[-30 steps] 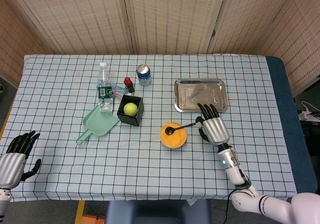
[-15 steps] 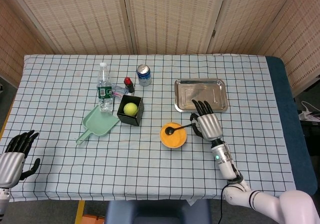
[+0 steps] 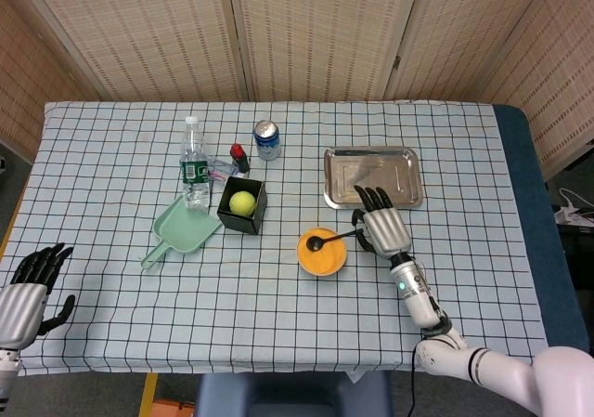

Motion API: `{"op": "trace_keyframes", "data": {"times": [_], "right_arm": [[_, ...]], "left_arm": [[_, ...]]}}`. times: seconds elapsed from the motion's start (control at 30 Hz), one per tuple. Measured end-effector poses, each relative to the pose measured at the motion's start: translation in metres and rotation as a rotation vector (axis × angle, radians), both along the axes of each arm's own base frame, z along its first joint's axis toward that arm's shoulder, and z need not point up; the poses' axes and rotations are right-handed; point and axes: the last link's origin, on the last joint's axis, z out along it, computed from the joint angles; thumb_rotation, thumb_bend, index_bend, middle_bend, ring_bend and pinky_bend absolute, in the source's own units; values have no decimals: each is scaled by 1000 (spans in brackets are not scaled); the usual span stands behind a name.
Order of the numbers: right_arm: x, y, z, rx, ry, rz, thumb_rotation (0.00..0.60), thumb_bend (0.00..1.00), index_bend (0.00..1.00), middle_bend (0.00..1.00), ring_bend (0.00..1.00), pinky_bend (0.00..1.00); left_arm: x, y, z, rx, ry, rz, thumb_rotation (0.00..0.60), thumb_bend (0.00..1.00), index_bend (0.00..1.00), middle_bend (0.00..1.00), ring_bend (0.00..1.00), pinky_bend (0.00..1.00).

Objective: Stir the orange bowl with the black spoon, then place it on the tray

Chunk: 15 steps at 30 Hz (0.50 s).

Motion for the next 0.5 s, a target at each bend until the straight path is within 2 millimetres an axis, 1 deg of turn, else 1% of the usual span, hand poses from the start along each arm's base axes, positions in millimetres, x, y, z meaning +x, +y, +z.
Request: {"op": "trace_keyframes", "data": {"times": [0.5], "right_arm": [[2,-1,5,49,7,-46,600,363,494,0,0,0]], "left_arm": [[0,0,0,1,-9,-16,600,448,0,0,0,78]]}}
